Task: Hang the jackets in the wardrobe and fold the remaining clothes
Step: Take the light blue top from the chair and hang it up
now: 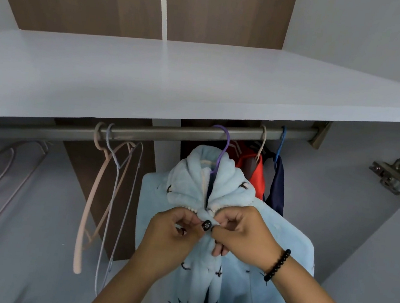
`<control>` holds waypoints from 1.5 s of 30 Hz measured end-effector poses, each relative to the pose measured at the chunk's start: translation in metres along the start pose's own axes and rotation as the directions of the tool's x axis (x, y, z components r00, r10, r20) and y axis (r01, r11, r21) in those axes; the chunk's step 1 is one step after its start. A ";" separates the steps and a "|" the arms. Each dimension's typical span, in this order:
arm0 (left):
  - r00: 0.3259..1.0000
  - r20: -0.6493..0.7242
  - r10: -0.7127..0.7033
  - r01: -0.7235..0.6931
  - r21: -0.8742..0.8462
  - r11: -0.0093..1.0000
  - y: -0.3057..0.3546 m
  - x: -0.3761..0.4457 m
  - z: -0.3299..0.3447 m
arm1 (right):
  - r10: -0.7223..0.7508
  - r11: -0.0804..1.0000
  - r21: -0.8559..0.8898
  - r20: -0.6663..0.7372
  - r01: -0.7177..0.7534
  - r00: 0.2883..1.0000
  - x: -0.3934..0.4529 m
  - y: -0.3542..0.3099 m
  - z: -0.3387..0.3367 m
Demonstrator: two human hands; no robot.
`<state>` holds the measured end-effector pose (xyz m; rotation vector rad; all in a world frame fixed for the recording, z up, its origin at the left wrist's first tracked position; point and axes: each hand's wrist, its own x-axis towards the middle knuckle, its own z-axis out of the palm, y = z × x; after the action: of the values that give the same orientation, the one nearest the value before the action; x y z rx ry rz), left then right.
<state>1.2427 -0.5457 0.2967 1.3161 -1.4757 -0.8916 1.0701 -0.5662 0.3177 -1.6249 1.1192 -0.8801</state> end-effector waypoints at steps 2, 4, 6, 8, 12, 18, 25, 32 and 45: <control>1.000 0.004 0.028 -0.028 0.024 0.999 0.005 0.000 -0.002 | -0.014 1.000 -0.027 -0.001 0.014 1.000 -0.004 -0.004 0.000; 0.999 0.025 0.036 -0.037 0.012 0.999 0.007 -0.001 -0.004 | -0.024 0.999 -0.047 0.000 0.024 1.000 -0.007 -0.008 -0.001; 0.998 0.037 0.052 -0.052 -0.019 0.998 0.010 -0.001 -0.006 | -0.022 1.000 -0.010 -0.031 0.021 0.999 -0.009 -0.011 -0.001; 0.993 0.025 0.112 -0.112 0.001 0.994 0.012 0.000 -0.006 | 0.004 0.997 0.079 -0.113 0.005 0.994 -0.007 -0.011 0.003; 0.973 -0.006 0.232 -0.231 0.076 0.970 0.010 0.001 -0.003 | 0.082 0.966 0.255 -0.186 -0.033 0.979 -0.005 -0.009 0.011; 0.961 0.003 0.275 -0.273 -0.118 0.955 0.002 0.003 -0.001 | 0.296 0.787 0.584 -0.071 -0.201 0.952 -0.005 0.000 0.017; 0.989 0.074 0.130 -0.110 -0.236 0.966 -0.015 0.003 -0.005 | 0.228 0.833 0.517 -0.001 -0.195 0.974 -0.014 -0.001 0.011; 0.990 0.136 0.033 0.013 -0.325 0.946 -0.015 0.004 -0.005 | 0.059 0.967 0.254 -0.127 -0.025 0.990 -0.010 0.002 0.014; 0.967 -0.061 -0.249 0.244 -0.074 0.967 -0.035 0.028 0.004 | -0.398 0.694 -0.705 -0.546 -0.148 0.737 -0.025 0.050 -0.039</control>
<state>1.2499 -0.5793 0.2673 1.4883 -1.2351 -1.0343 1.0133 -0.5614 0.2803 -2.1018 2.0822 -1.2919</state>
